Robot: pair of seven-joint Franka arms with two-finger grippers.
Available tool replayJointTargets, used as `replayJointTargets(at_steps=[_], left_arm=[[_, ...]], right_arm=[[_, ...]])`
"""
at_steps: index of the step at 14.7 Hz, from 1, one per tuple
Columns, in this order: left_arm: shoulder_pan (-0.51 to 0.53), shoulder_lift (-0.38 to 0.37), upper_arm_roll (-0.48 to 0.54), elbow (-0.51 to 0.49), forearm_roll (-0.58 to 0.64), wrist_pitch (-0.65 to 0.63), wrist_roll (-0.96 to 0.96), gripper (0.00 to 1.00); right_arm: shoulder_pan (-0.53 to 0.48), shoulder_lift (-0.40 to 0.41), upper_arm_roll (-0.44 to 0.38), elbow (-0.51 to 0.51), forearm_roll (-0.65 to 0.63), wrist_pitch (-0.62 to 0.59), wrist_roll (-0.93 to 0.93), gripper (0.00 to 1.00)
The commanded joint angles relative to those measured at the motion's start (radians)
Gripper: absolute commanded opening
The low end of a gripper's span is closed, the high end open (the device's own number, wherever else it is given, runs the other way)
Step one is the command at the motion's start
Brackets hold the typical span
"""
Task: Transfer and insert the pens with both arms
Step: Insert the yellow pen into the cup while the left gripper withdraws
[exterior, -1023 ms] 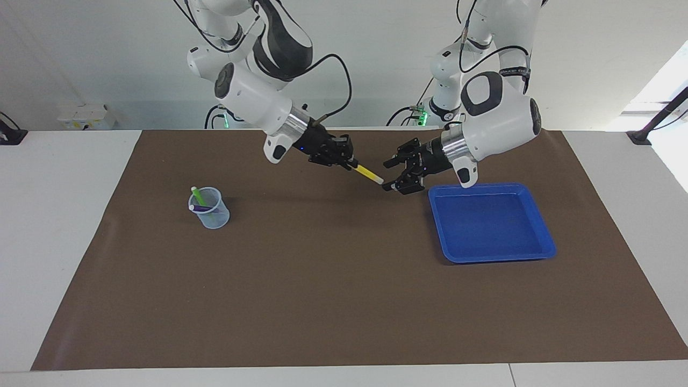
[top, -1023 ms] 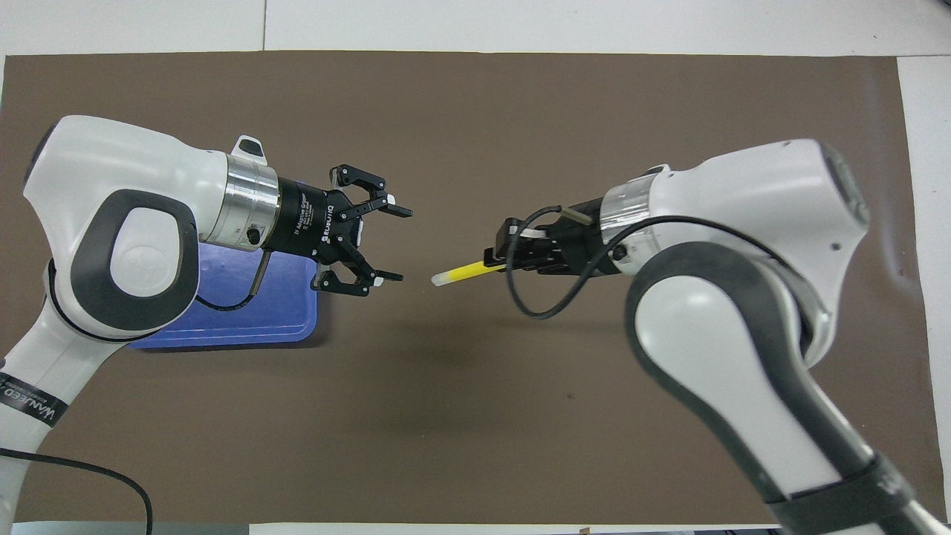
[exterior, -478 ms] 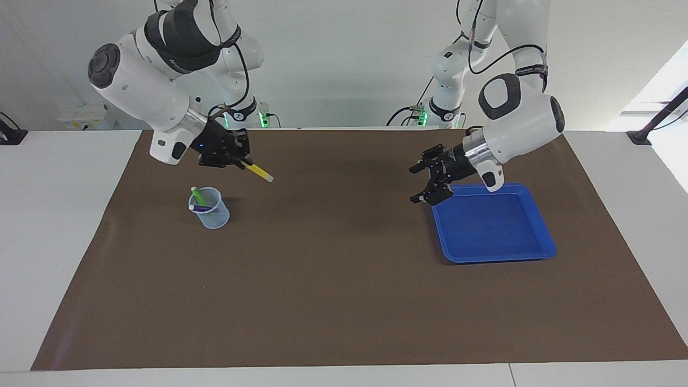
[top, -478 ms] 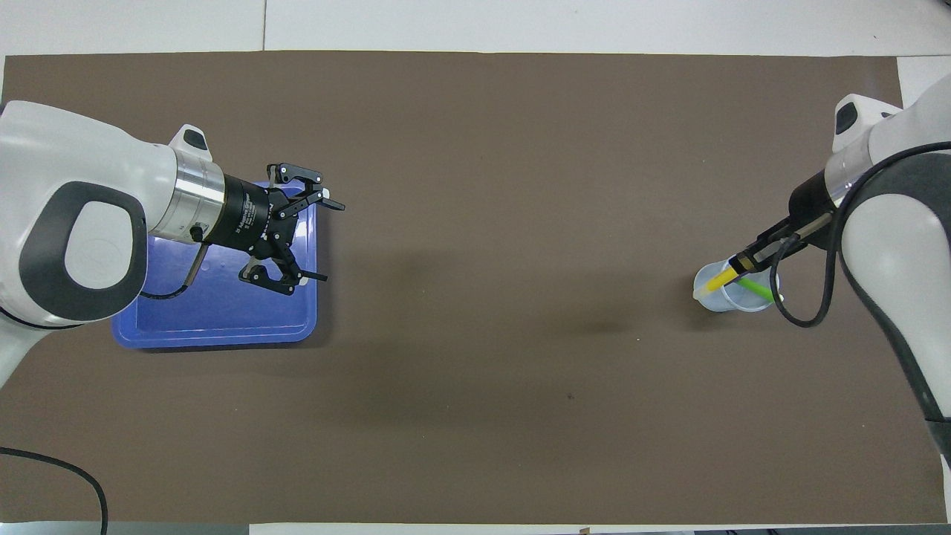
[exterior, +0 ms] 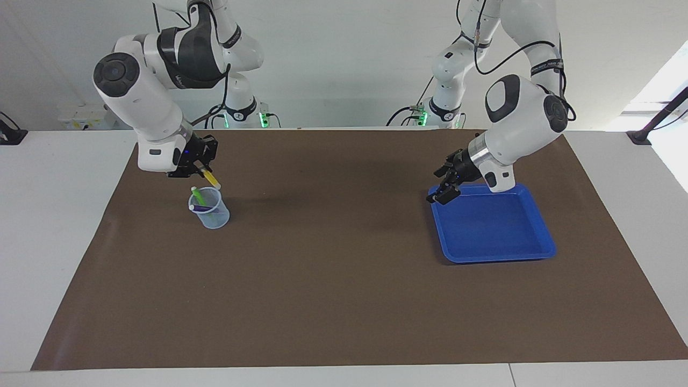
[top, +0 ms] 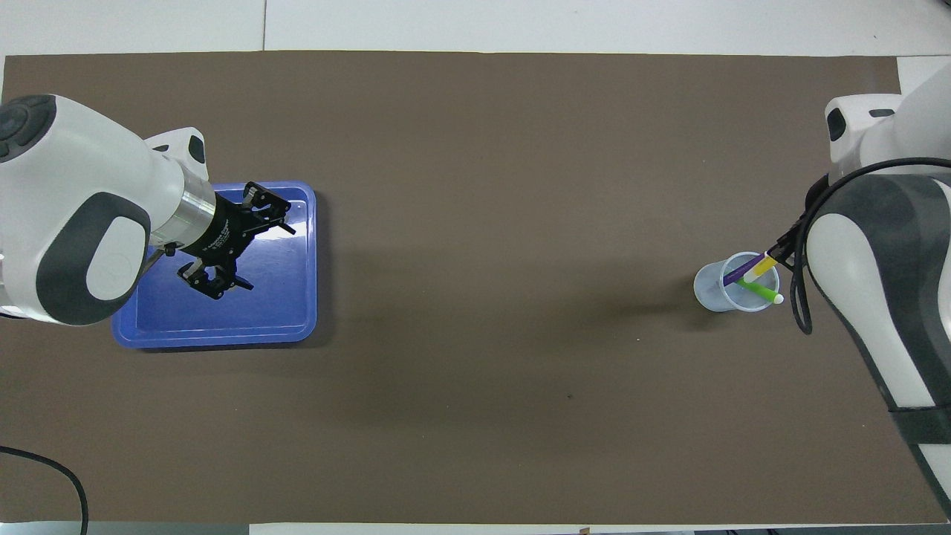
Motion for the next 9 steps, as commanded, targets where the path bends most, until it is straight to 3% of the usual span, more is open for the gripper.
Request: replayJointTargets(at_steps=[1, 4, 5, 6, 7, 8, 9], left_arm=[[0.060, -0.004, 0.001, 0.054, 0.035, -0.105, 0.186, 1.00], [0.066, 0.011, 0.008, 0.116, 0.109, -0.165, 0.285, 1.00], [0.065, 0.018, 0.012, 0.136, 0.132, -0.184, 0.304, 1.00], [0.057, 0.019, 0.022, 0.165, 0.149, -0.210, 0.337, 1.00], [0.049, 0.030, 0.040, 0.195, 0.152, -0.242, 0.378, 1.00], [0.043, 0.031, 0.051, 0.225, 0.152, -0.279, 0.435, 1.00], [0.039, 0.030, 0.061, 0.243, 0.153, -0.306, 0.479, 1.00]], right_arm=[[-0.010, -0.055, 0.012, -0.117, -0.032, 0.103, -0.032, 0.00], [-0.007, -0.071, 0.012, -0.153, -0.032, 0.114, -0.031, 0.00], [-0.007, -0.075, 0.012, -0.161, -0.032, 0.114, -0.031, 0.06], [-0.005, -0.077, 0.012, -0.161, -0.032, 0.107, -0.031, 0.19], [-0.007, -0.075, 0.012, -0.159, -0.032, 0.103, -0.031, 0.43], [-0.007, -0.074, 0.012, -0.150, -0.031, 0.098, -0.031, 0.95], [-0.010, -0.072, 0.012, -0.135, -0.029, 0.086, -0.032, 1.00]])
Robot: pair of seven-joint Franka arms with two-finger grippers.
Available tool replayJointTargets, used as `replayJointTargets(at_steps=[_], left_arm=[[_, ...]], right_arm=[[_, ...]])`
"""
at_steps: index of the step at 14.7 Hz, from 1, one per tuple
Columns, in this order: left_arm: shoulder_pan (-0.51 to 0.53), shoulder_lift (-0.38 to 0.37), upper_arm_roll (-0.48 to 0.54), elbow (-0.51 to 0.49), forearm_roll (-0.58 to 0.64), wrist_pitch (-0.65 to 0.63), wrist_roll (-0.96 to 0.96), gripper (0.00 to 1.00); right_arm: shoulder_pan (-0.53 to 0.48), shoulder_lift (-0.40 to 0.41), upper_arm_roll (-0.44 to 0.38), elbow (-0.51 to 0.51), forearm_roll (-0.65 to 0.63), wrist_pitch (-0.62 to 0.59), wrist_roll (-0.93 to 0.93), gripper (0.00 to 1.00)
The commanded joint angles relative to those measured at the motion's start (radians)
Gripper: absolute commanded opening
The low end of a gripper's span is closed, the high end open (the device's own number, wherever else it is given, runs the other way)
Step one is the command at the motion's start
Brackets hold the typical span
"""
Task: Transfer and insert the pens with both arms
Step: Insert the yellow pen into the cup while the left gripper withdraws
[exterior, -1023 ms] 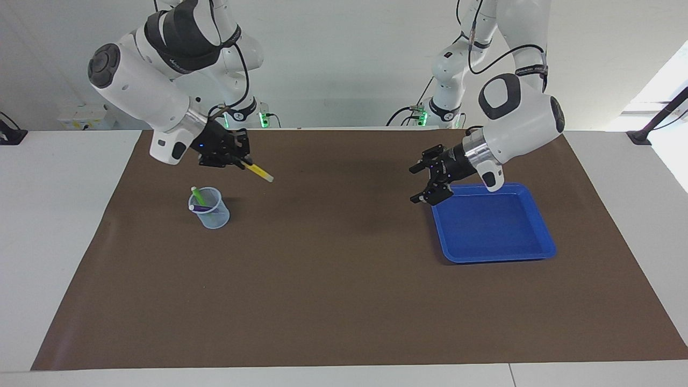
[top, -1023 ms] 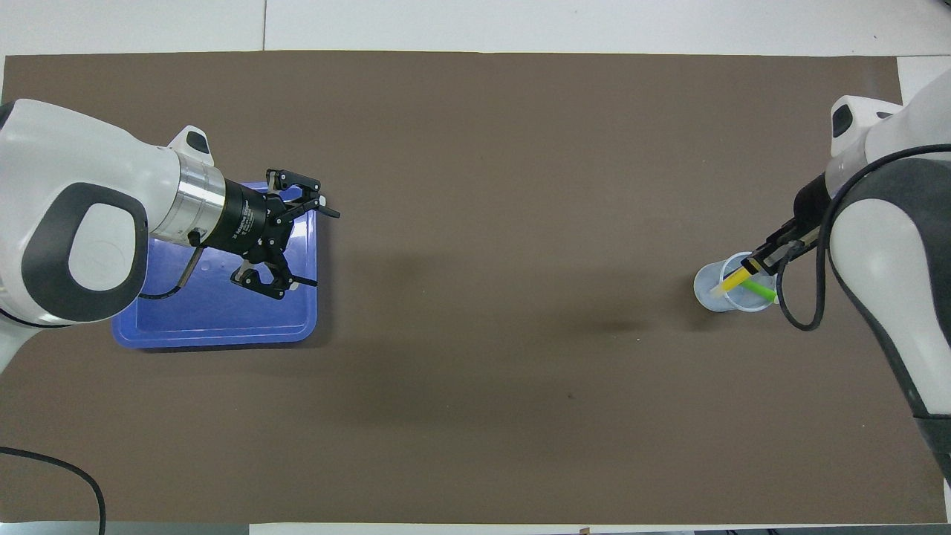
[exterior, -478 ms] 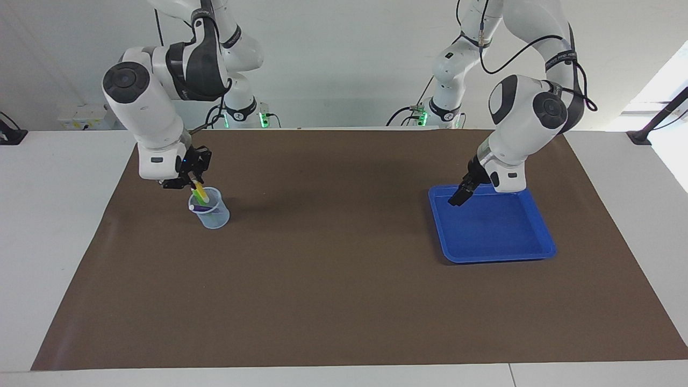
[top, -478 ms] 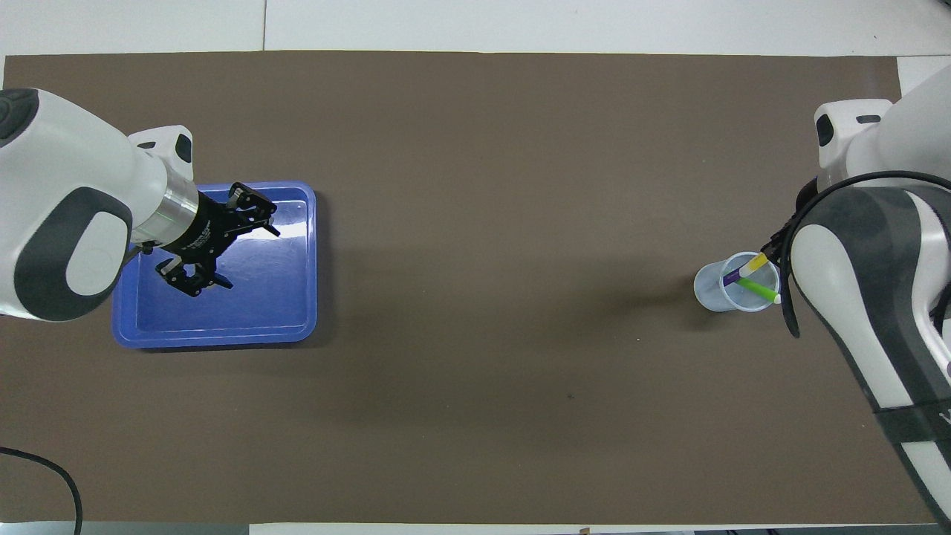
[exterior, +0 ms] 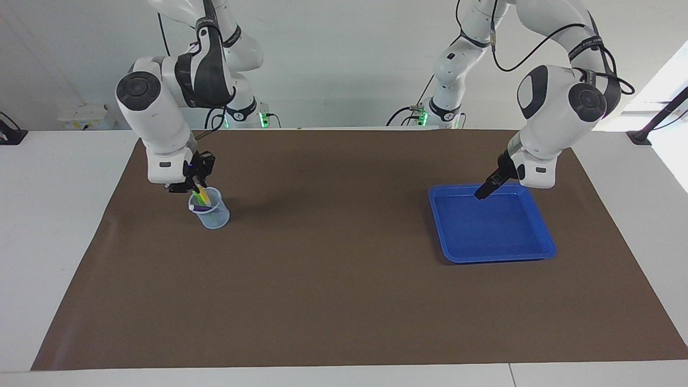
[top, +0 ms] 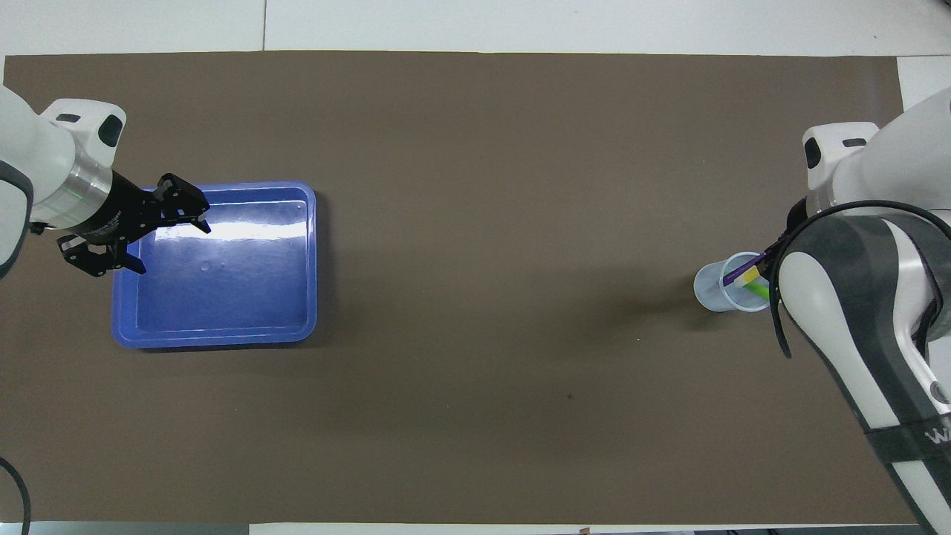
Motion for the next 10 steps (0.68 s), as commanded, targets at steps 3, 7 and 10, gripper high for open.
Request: replayJointTargets(at_steps=[3, 7, 10], left_arm=[[-0.171, 0.005, 0.175, 0.117, 0.030, -0.160, 0.158, 1.00], [-0.421, -0.038, 0.427, 0.202, 0.019, -0.281, 0.274, 1.00], [-0.704, -0.125, 0.740, 0.197, -0.001, -0.288, 0.396, 1.00]], right_arm=[[-0.006, -0.029, 0.013, 0.077, 0.001, -0.081, 0.000, 1.00], [0.008, -0.044, 0.019, 0.189, 0.045, -0.188, 0.214, 1.00], [0.006, -0.035, 0.017, 0.266, 0.116, -0.292, 0.423, 1.00]])
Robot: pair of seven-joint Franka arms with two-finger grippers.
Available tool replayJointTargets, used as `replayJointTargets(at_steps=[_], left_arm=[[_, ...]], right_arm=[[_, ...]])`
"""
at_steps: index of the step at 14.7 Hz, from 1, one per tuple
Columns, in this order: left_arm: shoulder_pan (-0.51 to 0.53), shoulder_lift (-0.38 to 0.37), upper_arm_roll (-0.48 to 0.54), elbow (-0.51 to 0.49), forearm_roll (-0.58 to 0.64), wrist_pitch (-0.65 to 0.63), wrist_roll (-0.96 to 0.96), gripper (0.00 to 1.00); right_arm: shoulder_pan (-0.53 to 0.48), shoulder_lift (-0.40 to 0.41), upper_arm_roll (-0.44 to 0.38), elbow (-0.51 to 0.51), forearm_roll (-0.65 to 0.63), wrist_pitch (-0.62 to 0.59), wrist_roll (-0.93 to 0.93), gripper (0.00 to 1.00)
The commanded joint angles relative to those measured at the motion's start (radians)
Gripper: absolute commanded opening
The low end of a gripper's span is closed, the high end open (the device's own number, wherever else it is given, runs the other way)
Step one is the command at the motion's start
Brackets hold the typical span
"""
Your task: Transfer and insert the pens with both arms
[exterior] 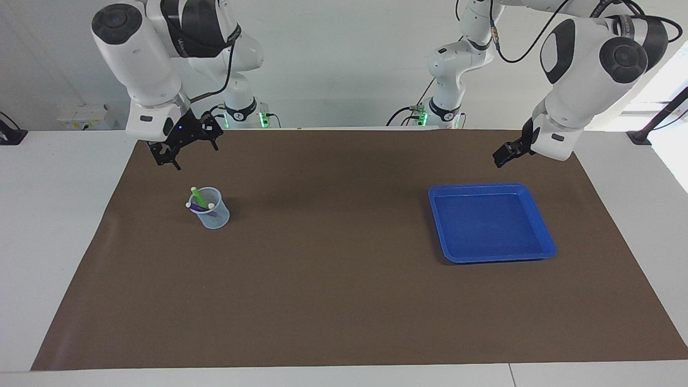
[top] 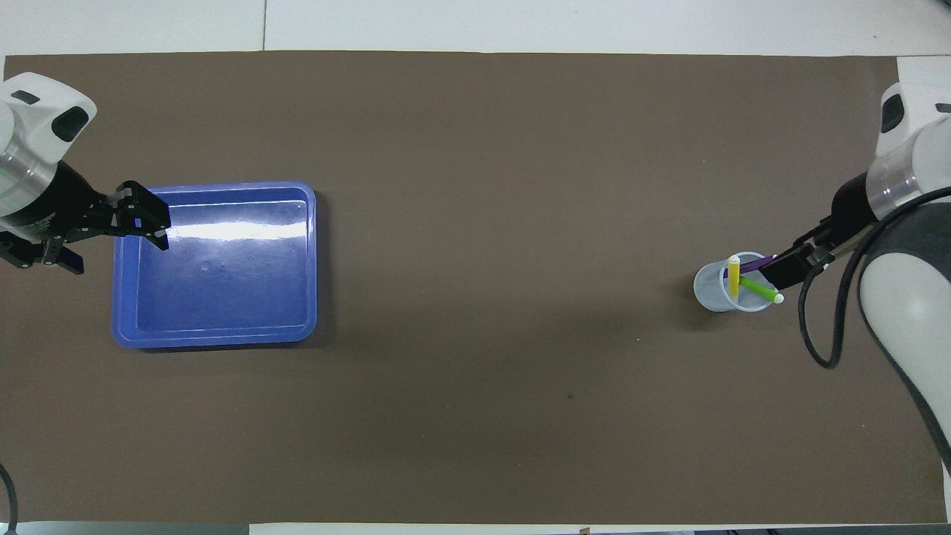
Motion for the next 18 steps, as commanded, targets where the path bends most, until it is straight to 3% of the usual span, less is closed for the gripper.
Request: replayJointTargets(at_steps=[1, 4, 7, 12, 15, 18], left_arm=[[-0.247, -0.103, 0.285, -0.012, -0.024, -0.027, 0.132, 1.00], [-0.378, -0.182, 0.420, -0.066, -0.030, -0.042, 0.222, 1.00], [-0.434, -0.261, 0.497, -0.165, -0.030, -0.033, 0.296, 1.00], [-0.383, -0.244, 0.494, -0.156, -0.118, 0.067, 0.307, 1.00], [-0.383, -0.226, 0.485, -0.129, -0.101, -0.020, 0.302, 1.00], [-0.369, -0.160, 0.467, -0.089, -0.098, -0.057, 0.302, 1.00]], right_arm=[[-0.011, 0.014, 0.001, 0.053, 0.038, -0.084, 0.159, 1.00], [-0.022, 0.026, -0.004, 0.152, 0.022, -0.172, 0.241, 1.00], [-0.077, 0.018, -0.013, 0.094, 0.001, -0.073, 0.299, 1.00], [-0.047, 0.031, -0.056, 0.077, -0.038, -0.060, 0.301, 1.00], [-0.031, 0.000, -0.058, 0.074, -0.052, -0.077, 0.303, 1.00], [-0.019, -0.012, -0.055, 0.071, -0.057, -0.091, 0.303, 1.00]])
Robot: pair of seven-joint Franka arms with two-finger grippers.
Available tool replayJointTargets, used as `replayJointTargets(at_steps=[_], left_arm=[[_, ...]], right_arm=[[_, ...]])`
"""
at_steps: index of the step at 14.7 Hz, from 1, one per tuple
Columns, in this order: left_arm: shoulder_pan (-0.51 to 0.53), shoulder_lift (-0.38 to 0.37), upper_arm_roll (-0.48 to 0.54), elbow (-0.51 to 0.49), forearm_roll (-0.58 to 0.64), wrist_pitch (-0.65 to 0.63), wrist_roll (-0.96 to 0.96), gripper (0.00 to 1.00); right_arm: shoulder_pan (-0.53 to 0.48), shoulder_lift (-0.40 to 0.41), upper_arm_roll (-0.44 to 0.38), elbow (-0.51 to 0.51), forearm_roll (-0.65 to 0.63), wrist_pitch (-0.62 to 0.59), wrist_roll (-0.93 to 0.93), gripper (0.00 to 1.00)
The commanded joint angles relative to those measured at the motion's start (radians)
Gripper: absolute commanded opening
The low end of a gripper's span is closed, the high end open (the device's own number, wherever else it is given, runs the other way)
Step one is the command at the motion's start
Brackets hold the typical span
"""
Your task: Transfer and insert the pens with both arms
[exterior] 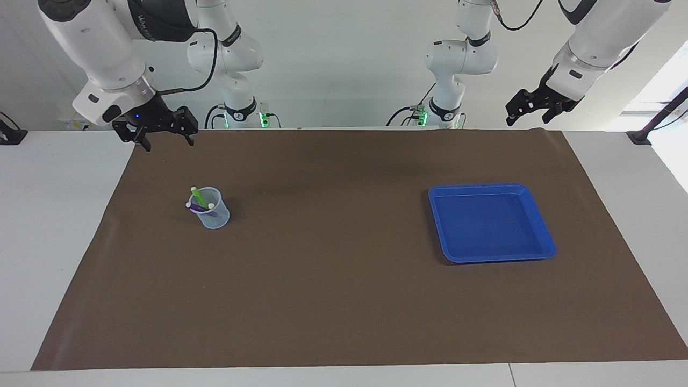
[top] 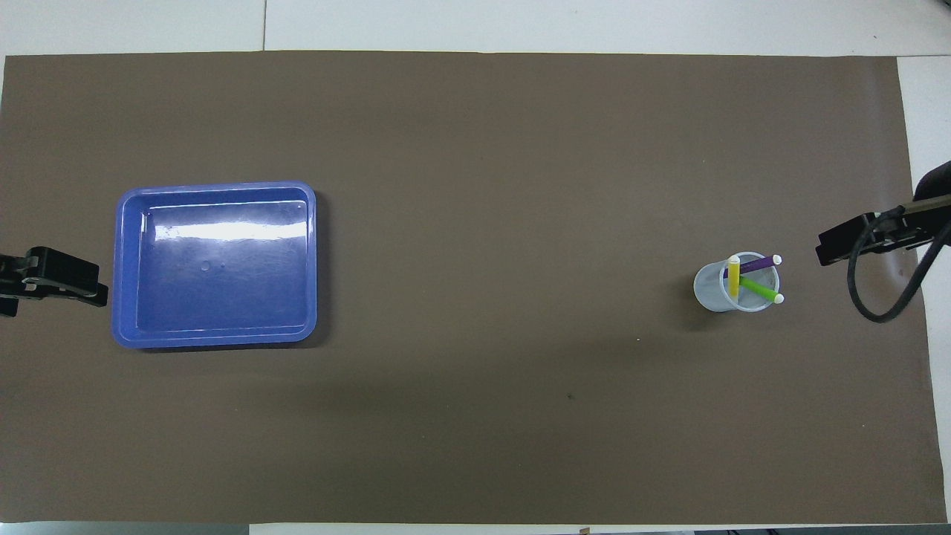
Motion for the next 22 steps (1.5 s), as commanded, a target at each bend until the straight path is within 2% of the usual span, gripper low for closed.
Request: replayJointTargets(at_steps=[1, 5, 7, 22], left_arm=[[0.034, 0.046, -0.033, 0.042, 0.001, -0.021, 0.011, 1.00], [0.076, 0.046, -0.062, 0.047, -0.010, -0.012, 0.011, 1.00], [0.122, 0.044, -0.115, 0.056, -0.010, -0.015, 0.010, 1.00], [0.123, 0.040, -0.113, 0.058, -0.011, -0.004, 0.005, 1.00]], right_arm=[[0.011, -0.031, -0.005, -0.032, -0.037, 0.037, 0.013, 1.00], [0.010, -0.037, -0.017, -0.043, -0.034, 0.050, 0.014, 1.00], [0.012, -0.040, -0.017, -0.047, -0.031, 0.050, 0.017, 1.00], [0.002, -0.040, -0.005, -0.043, -0.028, 0.051, 0.045, 1.00]])
